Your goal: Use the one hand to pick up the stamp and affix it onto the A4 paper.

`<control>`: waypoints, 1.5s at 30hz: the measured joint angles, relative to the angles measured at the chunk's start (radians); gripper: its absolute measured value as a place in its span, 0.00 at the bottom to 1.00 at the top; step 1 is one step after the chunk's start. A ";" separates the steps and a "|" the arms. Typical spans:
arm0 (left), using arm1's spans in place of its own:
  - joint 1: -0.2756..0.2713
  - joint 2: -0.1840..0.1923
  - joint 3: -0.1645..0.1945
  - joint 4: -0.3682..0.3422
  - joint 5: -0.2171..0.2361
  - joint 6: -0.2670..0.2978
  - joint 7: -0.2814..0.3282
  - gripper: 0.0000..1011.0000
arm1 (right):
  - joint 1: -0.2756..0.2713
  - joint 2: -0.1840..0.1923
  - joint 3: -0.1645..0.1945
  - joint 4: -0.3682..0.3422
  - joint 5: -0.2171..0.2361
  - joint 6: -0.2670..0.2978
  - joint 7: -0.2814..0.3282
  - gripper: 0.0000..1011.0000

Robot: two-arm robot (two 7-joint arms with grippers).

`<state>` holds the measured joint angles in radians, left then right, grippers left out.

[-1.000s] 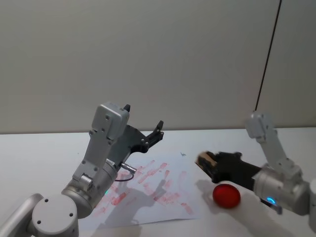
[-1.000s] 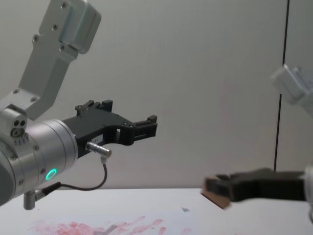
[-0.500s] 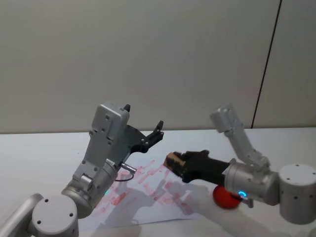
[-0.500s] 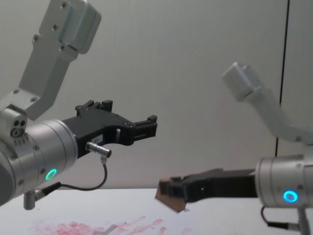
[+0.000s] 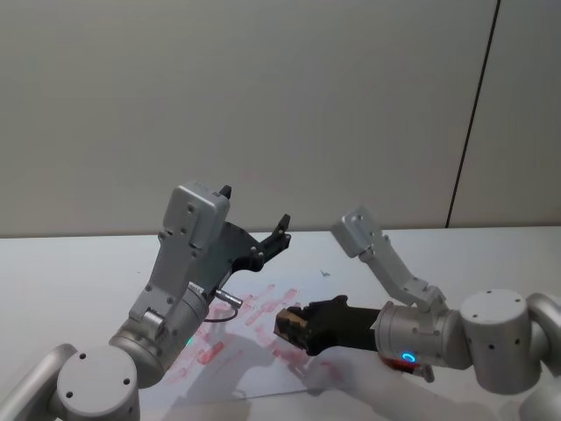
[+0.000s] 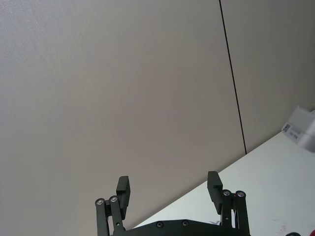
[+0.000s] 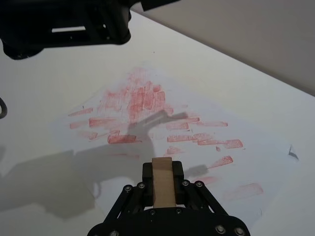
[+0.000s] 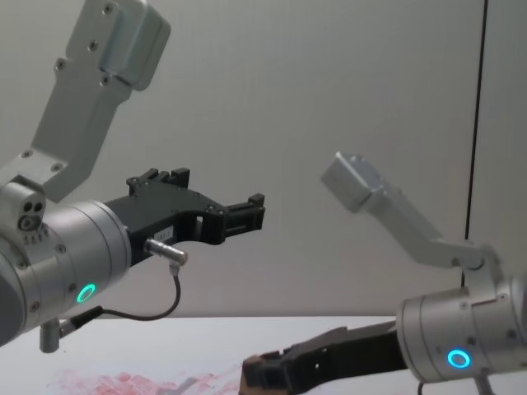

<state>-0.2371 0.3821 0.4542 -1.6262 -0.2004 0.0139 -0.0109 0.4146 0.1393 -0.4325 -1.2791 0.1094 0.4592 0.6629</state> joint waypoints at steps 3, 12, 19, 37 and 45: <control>0.000 0.000 0.000 0.000 0.000 0.000 0.000 0.99 | 0.007 -0.003 -0.006 0.007 -0.014 0.019 0.011 0.21; 0.000 0.000 0.000 0.000 0.000 0.000 0.000 0.99 | 0.020 -0.003 -0.016 0.010 -0.055 0.077 0.038 0.21; 0.000 0.000 0.000 0.000 0.000 0.000 0.000 0.99 | 0.026 0.005 -0.019 -0.001 -0.086 0.118 0.063 0.21; 0.000 0.000 0.000 0.000 0.000 0.000 0.000 0.99 | 0.060 0.009 -0.014 -0.016 -0.103 0.158 0.096 0.21; 0.000 0.000 0.000 0.000 0.000 0.000 0.000 0.99 | 0.072 0.008 0.010 -0.025 -0.045 0.111 0.051 0.21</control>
<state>-0.2371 0.3821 0.4542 -1.6262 -0.2003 0.0139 -0.0109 0.4867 0.1469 -0.4228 -1.3044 0.0646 0.5701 0.7141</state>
